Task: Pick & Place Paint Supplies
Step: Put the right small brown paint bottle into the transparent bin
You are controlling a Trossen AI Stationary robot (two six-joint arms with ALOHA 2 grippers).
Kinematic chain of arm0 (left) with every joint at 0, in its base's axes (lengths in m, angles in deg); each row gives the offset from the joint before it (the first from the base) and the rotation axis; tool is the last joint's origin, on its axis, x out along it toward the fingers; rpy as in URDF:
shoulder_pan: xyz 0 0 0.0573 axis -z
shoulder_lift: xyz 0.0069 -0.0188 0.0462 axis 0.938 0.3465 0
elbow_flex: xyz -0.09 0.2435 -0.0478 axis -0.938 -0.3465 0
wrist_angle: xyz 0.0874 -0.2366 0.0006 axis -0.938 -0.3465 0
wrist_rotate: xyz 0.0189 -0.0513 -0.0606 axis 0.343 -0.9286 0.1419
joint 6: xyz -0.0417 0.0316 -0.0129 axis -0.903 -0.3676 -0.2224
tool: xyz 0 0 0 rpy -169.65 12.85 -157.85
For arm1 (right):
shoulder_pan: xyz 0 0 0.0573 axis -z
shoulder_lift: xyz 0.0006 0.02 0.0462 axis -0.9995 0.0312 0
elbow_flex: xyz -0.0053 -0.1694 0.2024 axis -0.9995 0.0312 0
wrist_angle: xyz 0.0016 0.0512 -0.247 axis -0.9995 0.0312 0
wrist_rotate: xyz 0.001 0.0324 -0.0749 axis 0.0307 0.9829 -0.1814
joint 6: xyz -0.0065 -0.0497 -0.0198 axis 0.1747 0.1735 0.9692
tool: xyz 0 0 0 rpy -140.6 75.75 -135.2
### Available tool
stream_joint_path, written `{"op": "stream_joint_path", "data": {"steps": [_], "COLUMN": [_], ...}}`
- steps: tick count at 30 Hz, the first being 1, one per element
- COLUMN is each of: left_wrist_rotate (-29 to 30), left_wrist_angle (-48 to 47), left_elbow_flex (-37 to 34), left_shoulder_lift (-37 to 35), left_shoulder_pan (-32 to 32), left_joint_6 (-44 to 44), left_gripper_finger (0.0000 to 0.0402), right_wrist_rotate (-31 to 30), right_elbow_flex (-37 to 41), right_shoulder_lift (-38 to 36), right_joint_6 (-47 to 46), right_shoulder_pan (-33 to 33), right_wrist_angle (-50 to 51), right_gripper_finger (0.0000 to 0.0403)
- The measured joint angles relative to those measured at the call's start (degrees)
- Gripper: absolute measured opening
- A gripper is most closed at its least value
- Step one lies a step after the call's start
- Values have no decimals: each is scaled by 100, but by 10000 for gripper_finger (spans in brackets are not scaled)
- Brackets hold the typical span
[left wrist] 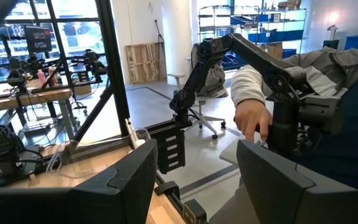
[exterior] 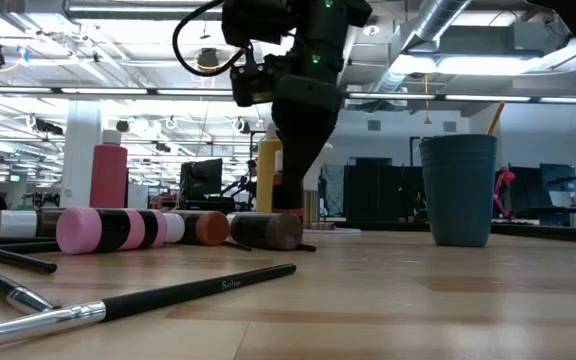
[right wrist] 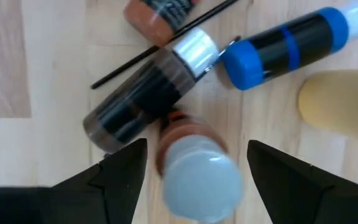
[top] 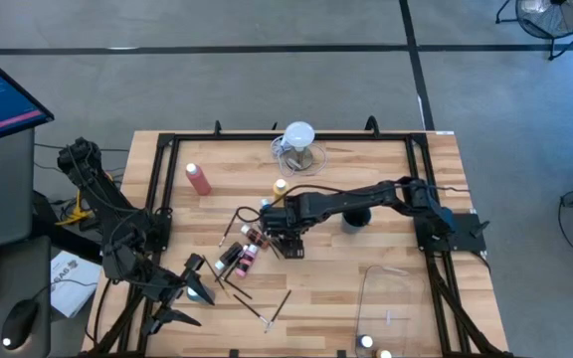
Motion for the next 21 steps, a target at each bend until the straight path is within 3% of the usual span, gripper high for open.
{"op": "stream_joint_path", "data": {"steps": [9, 13, 18, 21], "left_wrist_rotate": [0, 0, 0, 0], "left_wrist_angle": [-2, -2, -2, -2], "left_elbow_flex": [0, 0, 0, 0], "left_shoulder_lift": [0, 0, 0, 0], "left_shoulder_pan": [0, 0, 0, 0], "left_joint_6": [1, 1, 0, 1], "left_gripper_finger": [209, 209, 209, 209], "right_wrist_rotate": [-2, -2, -2, -2], "right_elbow_flex": [0, 0, 0, -2], "right_shoulder_lift": [0, 0, -7, -8], "right_joint_6": [-3, -3, 16, 40], "right_shoulder_pan": [65, 65, 65, 65], "right_wrist_angle": [-12, -13, 11, 35], "right_gripper_finger": [256, 214, 133, 130]}}
